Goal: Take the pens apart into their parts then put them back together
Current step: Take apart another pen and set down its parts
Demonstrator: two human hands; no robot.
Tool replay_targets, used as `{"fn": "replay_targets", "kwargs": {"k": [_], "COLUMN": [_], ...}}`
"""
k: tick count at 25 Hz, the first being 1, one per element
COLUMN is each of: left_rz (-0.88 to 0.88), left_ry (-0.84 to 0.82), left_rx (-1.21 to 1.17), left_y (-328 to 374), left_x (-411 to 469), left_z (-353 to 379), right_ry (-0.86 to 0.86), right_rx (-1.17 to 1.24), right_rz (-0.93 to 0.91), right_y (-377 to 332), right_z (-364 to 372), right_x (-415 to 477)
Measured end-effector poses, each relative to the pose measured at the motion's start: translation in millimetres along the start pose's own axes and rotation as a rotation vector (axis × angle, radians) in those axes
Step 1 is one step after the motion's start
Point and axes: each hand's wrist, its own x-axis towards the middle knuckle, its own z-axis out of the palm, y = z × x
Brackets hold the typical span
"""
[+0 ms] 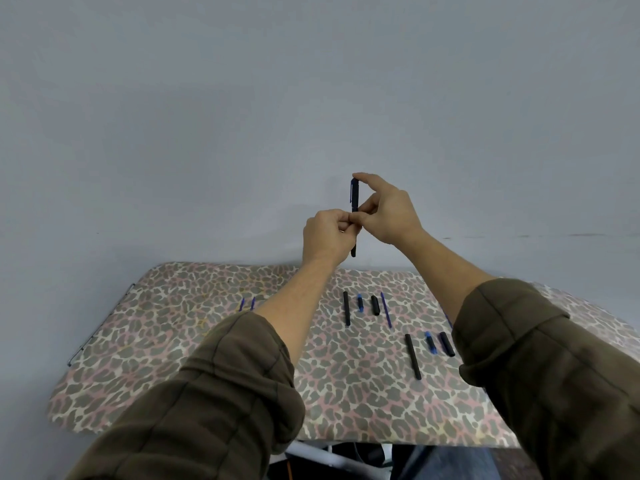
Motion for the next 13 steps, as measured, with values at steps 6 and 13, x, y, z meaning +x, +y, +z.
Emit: {"fn": "replay_targets", "kwargs": {"k": [6,13], "left_rz": [-0.051,-0.184], "left_ry": [0.043,-0.009], "left_rx": [0.032,0.051], "left_y": [-15.1,-60.4], "left_x": [1.9,-2.1], "left_z": [-16.8,-16.7], "right_ry": [0.045,-0.079], "right_rx": [0.093,0.069], "right_rz": [0.27,0.49], "right_y": [-6.1,-1.7], "right_z": [32.6,80.9], "right_x": [3.8,13.2]}}
